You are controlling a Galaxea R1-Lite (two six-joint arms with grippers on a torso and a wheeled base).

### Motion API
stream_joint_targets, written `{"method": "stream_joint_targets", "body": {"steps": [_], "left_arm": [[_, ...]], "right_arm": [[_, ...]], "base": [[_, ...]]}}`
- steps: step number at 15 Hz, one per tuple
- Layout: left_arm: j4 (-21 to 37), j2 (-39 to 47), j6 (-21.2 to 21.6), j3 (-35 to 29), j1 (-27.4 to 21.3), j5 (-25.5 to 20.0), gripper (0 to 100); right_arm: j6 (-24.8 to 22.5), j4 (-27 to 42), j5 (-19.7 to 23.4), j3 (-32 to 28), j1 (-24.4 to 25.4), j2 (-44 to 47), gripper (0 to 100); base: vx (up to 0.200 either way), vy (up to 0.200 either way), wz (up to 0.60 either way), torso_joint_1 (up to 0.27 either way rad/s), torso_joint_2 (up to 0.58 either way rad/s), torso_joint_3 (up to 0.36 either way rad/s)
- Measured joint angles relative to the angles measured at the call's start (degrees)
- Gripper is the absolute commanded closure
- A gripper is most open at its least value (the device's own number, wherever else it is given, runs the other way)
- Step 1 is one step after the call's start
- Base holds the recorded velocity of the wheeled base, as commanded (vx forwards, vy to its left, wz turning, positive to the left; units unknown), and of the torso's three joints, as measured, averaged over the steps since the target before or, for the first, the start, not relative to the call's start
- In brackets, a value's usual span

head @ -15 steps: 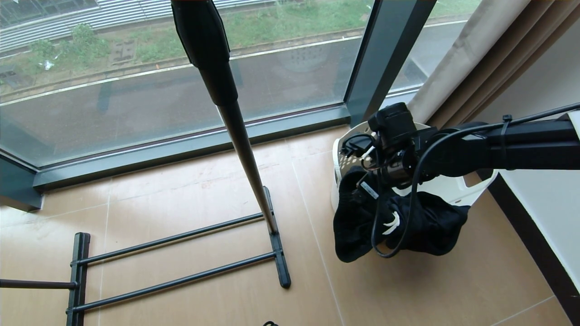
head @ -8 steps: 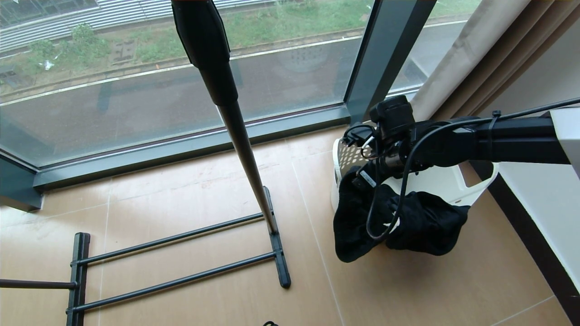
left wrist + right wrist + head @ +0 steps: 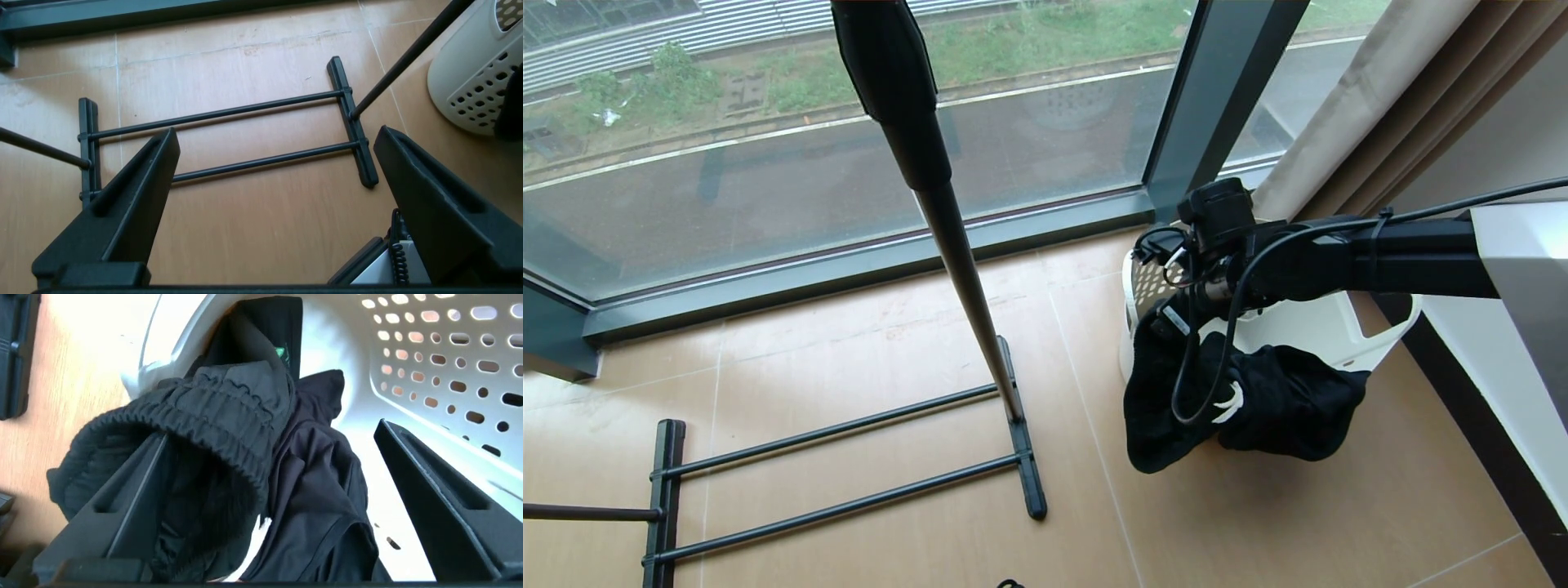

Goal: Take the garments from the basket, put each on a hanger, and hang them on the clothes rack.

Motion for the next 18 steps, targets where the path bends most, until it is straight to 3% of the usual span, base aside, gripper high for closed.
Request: {"method": "stream_joint_targets", "body": {"steps": [10, 15, 18], "left_arm": [[0.0, 0.0, 0.0, 0.0, 0.0, 0.0, 0], [0.0, 0.0, 0.0, 0.0, 0.0, 0.1, 0], [0.0, 0.0, 0.0, 0.0, 0.0, 0.0, 0]], "right_arm": [[1.3, 0.0, 0.5, 1.7, -0.1, -1.1, 100], [5.7, -0.4, 1.4, 14.3, 0.6, -15.7, 100], [8.1, -0.5, 3.3, 25.3, 2.6, -30.7, 100]], "base": [[0.0, 0.0, 0.0, 0.0, 0.0, 0.0], [0.0, 0.0, 0.0, 0.0, 0.0, 0.0], [0.0, 0.0, 0.0, 0.0, 0.0, 0.0]]}}
